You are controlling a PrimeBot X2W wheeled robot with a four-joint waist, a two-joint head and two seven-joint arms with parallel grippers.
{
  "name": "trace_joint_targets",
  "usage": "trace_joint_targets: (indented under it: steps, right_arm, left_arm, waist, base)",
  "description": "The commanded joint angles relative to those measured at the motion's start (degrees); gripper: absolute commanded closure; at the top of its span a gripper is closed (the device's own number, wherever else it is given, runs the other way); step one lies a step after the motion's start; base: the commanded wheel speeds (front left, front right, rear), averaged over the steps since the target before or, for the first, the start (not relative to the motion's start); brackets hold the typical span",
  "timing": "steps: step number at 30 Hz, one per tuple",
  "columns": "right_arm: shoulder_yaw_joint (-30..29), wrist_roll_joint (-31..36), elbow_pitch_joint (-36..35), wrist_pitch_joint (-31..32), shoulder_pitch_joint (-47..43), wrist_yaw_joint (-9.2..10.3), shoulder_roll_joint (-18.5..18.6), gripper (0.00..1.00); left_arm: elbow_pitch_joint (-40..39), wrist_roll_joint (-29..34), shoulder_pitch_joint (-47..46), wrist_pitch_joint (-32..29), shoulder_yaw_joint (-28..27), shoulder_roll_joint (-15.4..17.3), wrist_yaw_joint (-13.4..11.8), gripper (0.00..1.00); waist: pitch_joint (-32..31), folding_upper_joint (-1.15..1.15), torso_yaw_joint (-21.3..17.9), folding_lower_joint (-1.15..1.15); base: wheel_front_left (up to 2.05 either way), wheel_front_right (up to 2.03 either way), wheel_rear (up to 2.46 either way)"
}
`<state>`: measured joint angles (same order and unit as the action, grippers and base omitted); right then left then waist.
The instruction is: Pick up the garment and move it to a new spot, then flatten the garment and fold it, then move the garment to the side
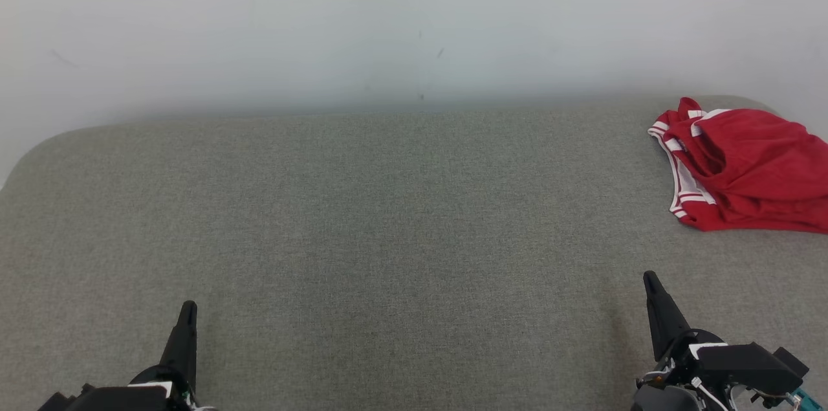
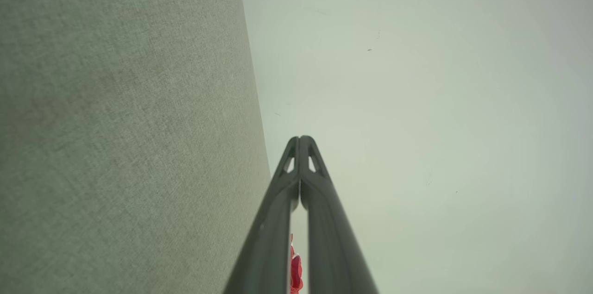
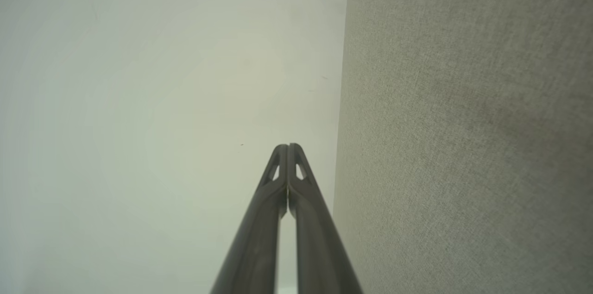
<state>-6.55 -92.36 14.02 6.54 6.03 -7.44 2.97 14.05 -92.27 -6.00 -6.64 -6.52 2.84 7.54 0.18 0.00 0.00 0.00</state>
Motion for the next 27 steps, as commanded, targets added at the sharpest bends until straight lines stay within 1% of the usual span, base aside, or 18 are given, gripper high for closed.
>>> trace_joint_targets:
  steps: [1,27]
  right_arm:
    - [0.0,-0.1,0.1,0.1,0.4,-0.08,-0.2,1.0]
    - [0.0,-0.1,0.1,0.1,0.4,-0.09,-0.2,1.0]
  left_arm:
    - [0.1,-0.3,-0.5,0.0,-0.2,-0.1,0.1,1.0]
    - [0.1,-0.3,-0.5,0.0,-0.2,-0.1,0.1,1.0]
  waist:
    - [0.0,0.0,0.0,0.0]
    - [0.0,0.0,0.0,0.0]
  base:
    - [0.0,0.0,0.0]
    - [0.0,0.0,0.0]
